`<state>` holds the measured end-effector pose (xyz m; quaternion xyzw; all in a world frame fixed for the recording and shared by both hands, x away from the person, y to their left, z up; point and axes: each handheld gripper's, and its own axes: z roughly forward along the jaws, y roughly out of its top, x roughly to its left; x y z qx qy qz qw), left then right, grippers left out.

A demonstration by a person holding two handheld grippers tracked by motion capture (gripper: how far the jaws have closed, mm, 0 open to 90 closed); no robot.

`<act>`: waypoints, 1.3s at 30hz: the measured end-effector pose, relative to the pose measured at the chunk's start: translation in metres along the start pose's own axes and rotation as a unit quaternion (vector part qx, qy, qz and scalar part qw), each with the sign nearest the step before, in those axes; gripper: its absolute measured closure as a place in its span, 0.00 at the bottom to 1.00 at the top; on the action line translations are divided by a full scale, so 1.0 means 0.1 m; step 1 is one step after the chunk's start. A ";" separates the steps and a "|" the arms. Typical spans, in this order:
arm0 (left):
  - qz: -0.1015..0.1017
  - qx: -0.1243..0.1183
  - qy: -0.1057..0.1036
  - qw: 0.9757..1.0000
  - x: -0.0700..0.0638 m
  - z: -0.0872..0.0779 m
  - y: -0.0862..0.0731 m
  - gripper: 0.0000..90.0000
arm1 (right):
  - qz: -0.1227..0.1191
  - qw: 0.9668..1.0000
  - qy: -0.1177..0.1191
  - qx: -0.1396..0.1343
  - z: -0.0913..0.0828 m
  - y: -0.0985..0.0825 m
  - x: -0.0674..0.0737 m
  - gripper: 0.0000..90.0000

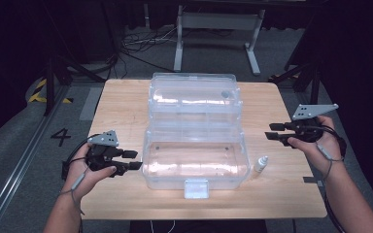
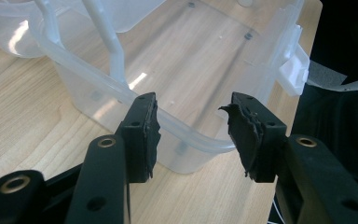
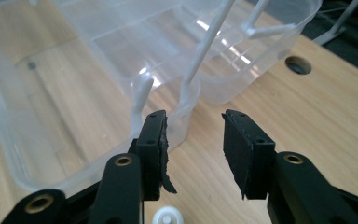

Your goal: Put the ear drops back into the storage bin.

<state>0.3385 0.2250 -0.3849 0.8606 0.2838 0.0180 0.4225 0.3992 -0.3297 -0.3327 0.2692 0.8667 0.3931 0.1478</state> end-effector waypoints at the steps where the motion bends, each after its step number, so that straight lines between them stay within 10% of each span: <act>1: 0.001 0.001 0.001 1.000 0.00 0.00 0.00 0.59 | -0.002 1.000 0.008 0.011 0.01 0.00 0.00 0.66; 17: -0.004 -0.003 0.003 1.000 0.04 -0.03 -0.03 0.59 | -0.036 0.993 0.042 0.107 0.12 -0.04 0.06 0.64; 39: -0.012 -0.008 0.011 1.000 0.05 -0.07 -0.07 0.59 | -0.087 0.967 0.058 0.234 0.39 -0.13 0.06 0.60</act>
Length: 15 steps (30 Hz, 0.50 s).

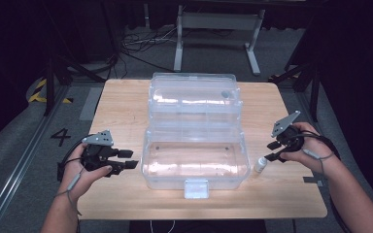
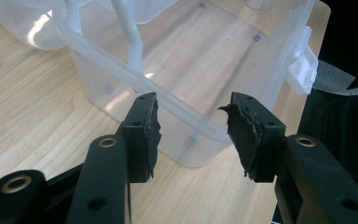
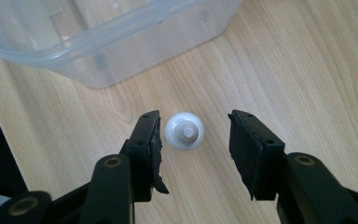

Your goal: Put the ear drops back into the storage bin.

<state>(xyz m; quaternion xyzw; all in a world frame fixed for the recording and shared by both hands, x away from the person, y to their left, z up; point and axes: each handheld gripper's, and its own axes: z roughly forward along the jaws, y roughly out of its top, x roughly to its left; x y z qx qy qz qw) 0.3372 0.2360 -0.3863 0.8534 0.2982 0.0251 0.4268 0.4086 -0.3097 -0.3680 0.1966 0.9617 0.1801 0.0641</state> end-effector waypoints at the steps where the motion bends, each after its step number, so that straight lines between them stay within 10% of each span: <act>1: -0.001 0.000 -0.001 1.000 0.00 0.00 0.00 0.59 | 0.000 1.000 0.001 0.003 0.01 0.00 0.00 0.60; 15: -0.001 -0.003 -0.001 1.000 0.00 -0.01 0.00 0.60 | -0.010 0.999 0.008 0.052 0.25 0.03 -0.01 0.60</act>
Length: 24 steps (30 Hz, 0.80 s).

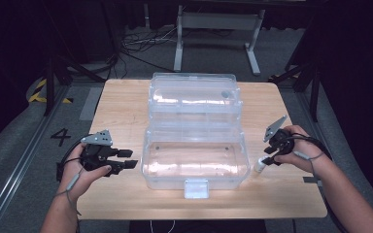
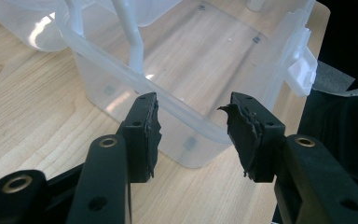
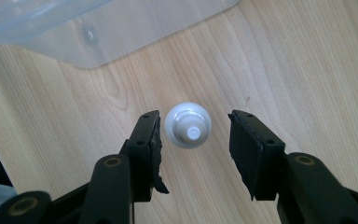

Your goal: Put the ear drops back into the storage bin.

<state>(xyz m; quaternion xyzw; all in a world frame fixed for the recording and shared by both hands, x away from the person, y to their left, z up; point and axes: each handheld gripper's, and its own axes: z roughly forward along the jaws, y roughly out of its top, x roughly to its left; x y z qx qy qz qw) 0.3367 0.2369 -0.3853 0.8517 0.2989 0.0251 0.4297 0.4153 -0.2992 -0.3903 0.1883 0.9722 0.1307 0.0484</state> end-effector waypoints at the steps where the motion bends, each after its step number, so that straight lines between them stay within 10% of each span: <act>1: 0.001 0.000 -0.001 1.000 0.00 0.00 0.00 0.60 | 0.001 1.000 0.002 0.004 0.03 0.00 0.00 0.61; 24: 0.004 0.001 -0.001 1.000 -0.01 0.00 0.01 0.60 | -0.019 0.999 0.005 0.038 0.15 0.05 0.01 0.79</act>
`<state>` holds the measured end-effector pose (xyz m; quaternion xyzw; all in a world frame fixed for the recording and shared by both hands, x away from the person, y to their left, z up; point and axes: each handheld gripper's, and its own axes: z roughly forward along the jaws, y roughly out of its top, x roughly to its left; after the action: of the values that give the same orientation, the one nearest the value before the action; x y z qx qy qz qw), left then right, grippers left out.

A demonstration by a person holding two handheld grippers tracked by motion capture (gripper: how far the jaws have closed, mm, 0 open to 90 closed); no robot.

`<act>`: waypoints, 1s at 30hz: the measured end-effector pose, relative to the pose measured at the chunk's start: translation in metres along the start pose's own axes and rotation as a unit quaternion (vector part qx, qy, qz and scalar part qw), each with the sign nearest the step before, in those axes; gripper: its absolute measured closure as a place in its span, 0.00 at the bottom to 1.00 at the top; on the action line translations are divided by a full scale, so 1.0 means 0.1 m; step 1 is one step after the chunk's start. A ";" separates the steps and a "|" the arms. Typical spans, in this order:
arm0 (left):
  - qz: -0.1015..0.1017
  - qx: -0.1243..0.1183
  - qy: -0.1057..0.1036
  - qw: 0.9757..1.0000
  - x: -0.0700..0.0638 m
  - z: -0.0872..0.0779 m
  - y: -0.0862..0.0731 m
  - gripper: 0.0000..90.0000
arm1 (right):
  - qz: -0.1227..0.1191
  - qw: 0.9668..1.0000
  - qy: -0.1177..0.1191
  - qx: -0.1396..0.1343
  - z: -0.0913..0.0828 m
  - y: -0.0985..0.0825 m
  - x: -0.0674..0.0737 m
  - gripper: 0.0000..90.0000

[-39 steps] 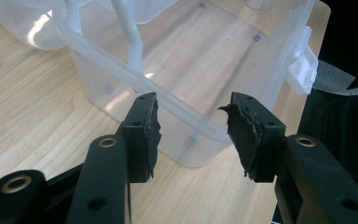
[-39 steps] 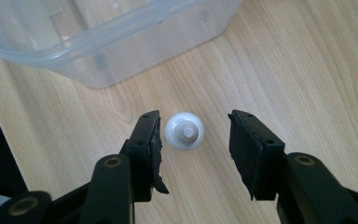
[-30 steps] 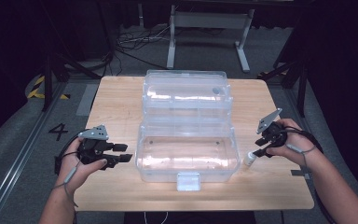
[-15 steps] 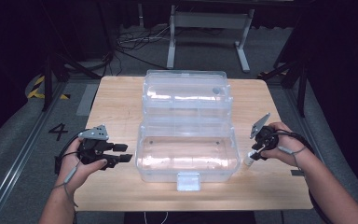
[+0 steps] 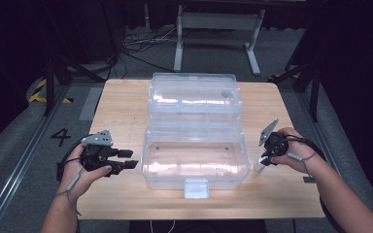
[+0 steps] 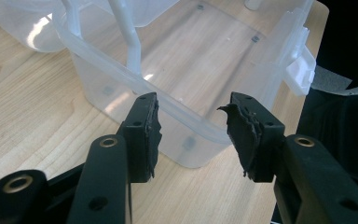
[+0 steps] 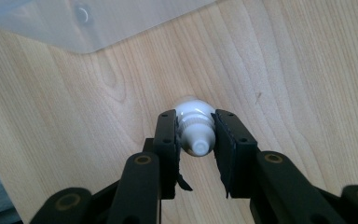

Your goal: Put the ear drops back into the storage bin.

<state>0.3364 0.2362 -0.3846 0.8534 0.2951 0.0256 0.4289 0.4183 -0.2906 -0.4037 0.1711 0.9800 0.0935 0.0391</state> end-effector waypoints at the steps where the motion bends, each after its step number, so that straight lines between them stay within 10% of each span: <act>1: 0.000 0.000 0.000 1.000 0.00 0.00 0.00 0.60 | 0.002 1.000 0.001 0.000 0.00 0.00 0.00 0.79; 30: 0.001 0.002 -0.001 1.000 -0.01 0.01 0.00 0.59 | -0.017 1.000 -0.005 -0.001 -0.49 0.09 0.11 0.79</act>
<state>0.3360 0.2350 -0.3846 0.8546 0.2938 0.0245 0.4275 0.4060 -0.2868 -0.3547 0.1544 0.9825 0.0933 0.0456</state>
